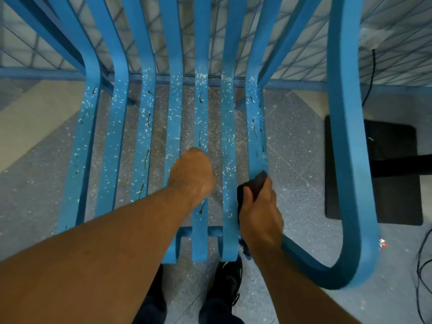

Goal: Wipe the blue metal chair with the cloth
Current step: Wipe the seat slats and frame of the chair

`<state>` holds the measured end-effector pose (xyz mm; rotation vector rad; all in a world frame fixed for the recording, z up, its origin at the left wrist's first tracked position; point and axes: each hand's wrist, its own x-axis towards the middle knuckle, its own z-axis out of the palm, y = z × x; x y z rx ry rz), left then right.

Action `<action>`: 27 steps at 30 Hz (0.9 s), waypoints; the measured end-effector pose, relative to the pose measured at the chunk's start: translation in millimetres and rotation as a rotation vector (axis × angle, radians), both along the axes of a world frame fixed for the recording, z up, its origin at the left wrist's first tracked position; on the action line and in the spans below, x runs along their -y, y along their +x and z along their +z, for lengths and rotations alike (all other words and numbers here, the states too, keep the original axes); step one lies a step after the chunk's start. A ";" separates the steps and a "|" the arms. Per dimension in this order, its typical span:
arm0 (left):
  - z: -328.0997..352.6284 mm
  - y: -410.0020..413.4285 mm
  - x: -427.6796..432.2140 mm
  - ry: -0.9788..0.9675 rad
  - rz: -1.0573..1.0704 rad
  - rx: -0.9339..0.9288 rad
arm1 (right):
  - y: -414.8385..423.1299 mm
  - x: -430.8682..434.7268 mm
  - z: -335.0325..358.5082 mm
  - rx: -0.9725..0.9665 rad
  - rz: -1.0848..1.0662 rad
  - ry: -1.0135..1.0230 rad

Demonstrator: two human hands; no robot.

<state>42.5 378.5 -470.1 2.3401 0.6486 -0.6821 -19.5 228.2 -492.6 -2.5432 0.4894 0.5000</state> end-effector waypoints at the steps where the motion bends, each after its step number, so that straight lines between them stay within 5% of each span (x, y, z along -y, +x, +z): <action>1: 0.5 0.2 -0.5 -0.008 -0.002 0.000 | -4.0 0.2 0.7 -0.036 -0.048 -0.001; 7: 1.6 1.1 -0.7 -0.029 0.017 -0.033 | 30.1 -3.2 -0.8 -0.136 -0.114 -0.042; 14: -2.8 3.3 -2.9 -0.019 -0.032 -0.030 | 94.2 -15.2 -10.2 -0.009 -0.165 -0.052; 20: -0.8 5.4 -2.8 -0.010 -0.065 -0.052 | 55.7 -12.4 -6.8 0.059 0.062 -0.056; 27: 1.4 2.8 -1.0 -0.015 -0.011 -0.048 | -10.3 -0.8 6.9 -0.081 -0.056 0.006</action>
